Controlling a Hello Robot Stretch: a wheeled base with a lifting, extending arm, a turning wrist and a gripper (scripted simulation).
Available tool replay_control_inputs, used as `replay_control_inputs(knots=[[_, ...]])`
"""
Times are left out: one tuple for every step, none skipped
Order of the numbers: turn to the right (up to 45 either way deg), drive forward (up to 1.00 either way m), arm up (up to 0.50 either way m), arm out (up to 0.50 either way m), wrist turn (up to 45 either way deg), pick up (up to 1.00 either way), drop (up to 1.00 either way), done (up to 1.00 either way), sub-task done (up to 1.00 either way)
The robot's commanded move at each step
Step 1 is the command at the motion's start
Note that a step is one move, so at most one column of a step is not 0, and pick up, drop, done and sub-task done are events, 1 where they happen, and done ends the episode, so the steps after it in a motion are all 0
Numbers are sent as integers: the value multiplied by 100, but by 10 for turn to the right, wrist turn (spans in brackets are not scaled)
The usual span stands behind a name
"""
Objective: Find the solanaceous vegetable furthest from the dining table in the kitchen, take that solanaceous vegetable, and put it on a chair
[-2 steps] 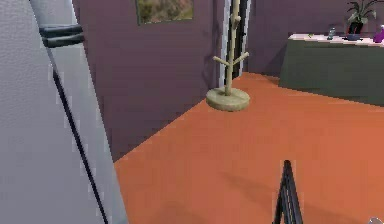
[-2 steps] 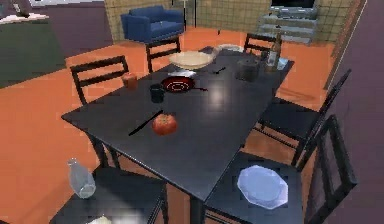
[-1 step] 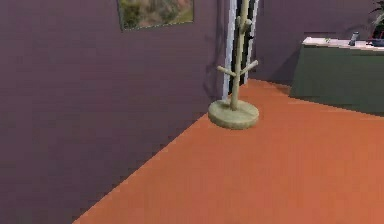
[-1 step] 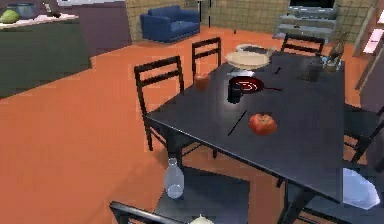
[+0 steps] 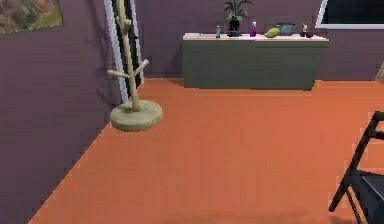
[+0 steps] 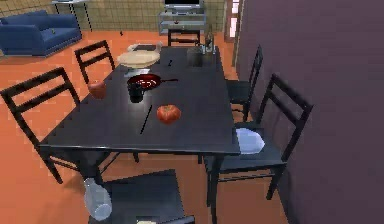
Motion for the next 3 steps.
replay_control_inputs(knots=[[0, 45, 0, 0, 0, 0, 0, 0, 0], [270, 0, 0, 0, 0, 0, 0, 0, 0], [0, 100, 0, 0, 0, 0, 0, 0, 0]])
